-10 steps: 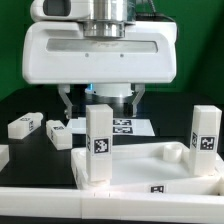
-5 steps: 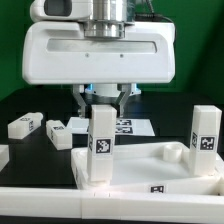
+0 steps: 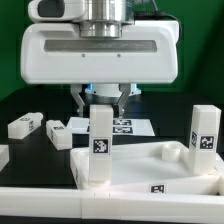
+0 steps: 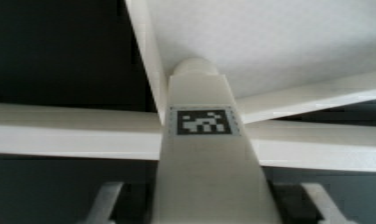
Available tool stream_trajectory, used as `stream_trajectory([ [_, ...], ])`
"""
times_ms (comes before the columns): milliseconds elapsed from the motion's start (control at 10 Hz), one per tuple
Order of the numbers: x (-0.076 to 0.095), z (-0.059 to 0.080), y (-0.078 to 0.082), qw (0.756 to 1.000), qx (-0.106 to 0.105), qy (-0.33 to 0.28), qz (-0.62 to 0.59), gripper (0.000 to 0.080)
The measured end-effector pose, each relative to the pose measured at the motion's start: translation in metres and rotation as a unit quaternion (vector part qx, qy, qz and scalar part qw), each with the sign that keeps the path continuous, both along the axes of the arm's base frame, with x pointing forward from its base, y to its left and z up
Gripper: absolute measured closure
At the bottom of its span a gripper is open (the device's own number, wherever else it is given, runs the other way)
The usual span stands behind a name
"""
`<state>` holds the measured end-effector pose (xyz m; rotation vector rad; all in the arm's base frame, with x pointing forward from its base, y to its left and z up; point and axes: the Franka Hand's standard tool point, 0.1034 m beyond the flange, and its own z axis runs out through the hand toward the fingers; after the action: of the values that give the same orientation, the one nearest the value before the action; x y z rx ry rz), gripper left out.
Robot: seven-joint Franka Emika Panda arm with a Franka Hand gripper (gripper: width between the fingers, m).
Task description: Assemble desk
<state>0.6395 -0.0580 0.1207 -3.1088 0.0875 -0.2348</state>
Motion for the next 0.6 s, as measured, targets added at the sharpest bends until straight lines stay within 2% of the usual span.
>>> stream_trajectory([
  [200, 0.0, 0.0, 0.0, 0.994, 0.017, -0.004, -0.109, 0.0509],
  [400, 0.001, -0.001, 0.007, 0.979, 0.032, -0.001, -0.202, 0.0509],
  [600, 0.001, -0.001, 0.014, 0.951, 0.051, 0.003, -0.306, 0.0509],
])
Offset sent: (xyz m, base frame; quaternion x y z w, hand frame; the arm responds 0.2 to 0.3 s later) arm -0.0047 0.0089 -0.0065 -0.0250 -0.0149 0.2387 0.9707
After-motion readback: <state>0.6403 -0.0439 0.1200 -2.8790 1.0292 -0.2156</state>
